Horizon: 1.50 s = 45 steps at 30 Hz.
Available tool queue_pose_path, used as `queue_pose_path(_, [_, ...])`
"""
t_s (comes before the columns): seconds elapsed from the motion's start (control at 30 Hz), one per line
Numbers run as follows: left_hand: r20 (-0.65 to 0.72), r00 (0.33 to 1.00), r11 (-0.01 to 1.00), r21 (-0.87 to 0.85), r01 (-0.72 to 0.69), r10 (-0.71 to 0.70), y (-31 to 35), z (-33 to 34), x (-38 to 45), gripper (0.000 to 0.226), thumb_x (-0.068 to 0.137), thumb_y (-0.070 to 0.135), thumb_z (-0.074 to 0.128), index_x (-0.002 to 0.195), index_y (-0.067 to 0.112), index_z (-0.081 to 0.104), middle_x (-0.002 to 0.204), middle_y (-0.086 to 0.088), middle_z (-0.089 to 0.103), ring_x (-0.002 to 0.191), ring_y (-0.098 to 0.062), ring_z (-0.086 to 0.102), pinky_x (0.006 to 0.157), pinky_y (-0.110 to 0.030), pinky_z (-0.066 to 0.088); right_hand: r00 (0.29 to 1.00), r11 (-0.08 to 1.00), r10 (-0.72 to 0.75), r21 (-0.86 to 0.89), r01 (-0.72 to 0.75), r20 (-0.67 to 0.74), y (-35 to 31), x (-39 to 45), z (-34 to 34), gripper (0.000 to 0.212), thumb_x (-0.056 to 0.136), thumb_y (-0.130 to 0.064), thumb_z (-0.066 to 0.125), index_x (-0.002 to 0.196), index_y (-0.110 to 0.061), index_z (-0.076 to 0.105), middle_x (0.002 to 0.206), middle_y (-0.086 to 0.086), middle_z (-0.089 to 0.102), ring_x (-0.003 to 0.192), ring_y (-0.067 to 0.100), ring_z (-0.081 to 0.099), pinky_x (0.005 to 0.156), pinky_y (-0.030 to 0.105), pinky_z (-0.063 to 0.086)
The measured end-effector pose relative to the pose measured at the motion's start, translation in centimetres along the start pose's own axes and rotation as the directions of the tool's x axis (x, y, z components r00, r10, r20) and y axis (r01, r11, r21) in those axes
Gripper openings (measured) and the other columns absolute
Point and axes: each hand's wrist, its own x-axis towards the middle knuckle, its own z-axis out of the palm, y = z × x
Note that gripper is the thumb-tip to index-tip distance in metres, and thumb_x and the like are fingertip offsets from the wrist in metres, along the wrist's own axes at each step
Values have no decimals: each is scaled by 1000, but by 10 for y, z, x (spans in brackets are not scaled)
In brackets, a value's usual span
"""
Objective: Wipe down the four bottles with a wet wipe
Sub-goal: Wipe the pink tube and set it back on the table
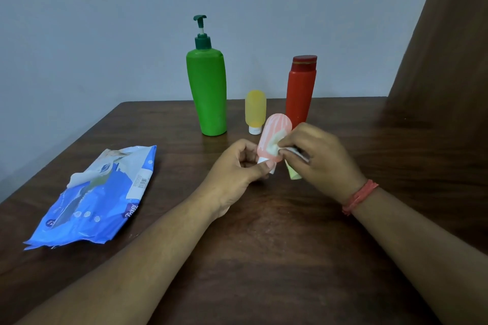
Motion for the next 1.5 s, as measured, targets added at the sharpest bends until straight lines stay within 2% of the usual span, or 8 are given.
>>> queue_pose_path(0.17, [35,999,999,46,-3,1,2,1,0,20,87,8,76,103,11,63,99,-9,66,85,-18,68,92,-44,58,958,982,178,-18,-187,-226,8,4,-2,10,93,-18,69,101,-13,72,101,1,66,89,13,60,75,25,47])
queue_pose_path(0.37, [-2,1000,999,-42,12,-12,2,-1,-1,18,85,9,78,97,14,65,96,-5,67,92,-22,66,96,-49,57,997,997,-68,-21,68,25,-3,2,1,16,93,-27,63,101,-17,72,96,-3,64,87,15,62,72,29,49])
queue_pose_path(0.53, [-5,1000,1000,-11,26,-26,3,0,-1,22,85,4,77,100,13,63,105,-11,66,97,-28,69,94,-48,58,974,985,135,-80,-152,-185,4,5,-6,15,94,-20,68,107,-14,72,105,2,66,93,15,62,80,25,47])
queue_pose_path(0.77, [-28,1000,1000,-26,12,-12,2,0,-2,22,82,8,80,96,16,65,95,-1,71,94,-24,69,98,-57,54,999,997,-30,-70,31,27,-4,3,-2,17,93,-17,68,109,-16,71,105,-2,62,95,14,60,80,26,48])
queue_pose_path(0.97, [-9,1000,998,66,-7,8,1,1,-1,24,83,10,80,100,16,64,108,-10,69,97,-25,68,97,-54,54,966,980,163,-82,-182,-201,5,7,-9,15,92,-10,70,107,-10,72,106,6,64,96,17,60,84,16,37])
queue_pose_path(1.13, [-56,998,999,29,-36,38,1,-1,-2,24,80,18,83,96,19,66,102,-12,71,91,-22,65,96,-55,52,994,996,-83,-32,85,75,-8,4,-4,17,91,-15,71,108,-12,72,106,1,63,99,15,61,83,25,49])
queue_pose_path(1.33, [-38,999,997,68,-30,33,0,1,1,27,81,11,82,101,19,66,101,2,71,93,-16,66,95,-47,54,970,987,138,-56,-152,-200,5,7,-11,13,90,-10,72,104,-10,73,104,4,65,96,16,61,85,18,40])
queue_pose_path(1.5, [-73,996,999,3,-42,42,-3,-2,3,25,77,14,84,95,25,70,99,1,72,96,-24,68,91,-45,54,998,998,-69,-12,69,10,-2,3,-3,15,88,-12,74,102,-13,73,102,0,65,96,9,59,85,12,42])
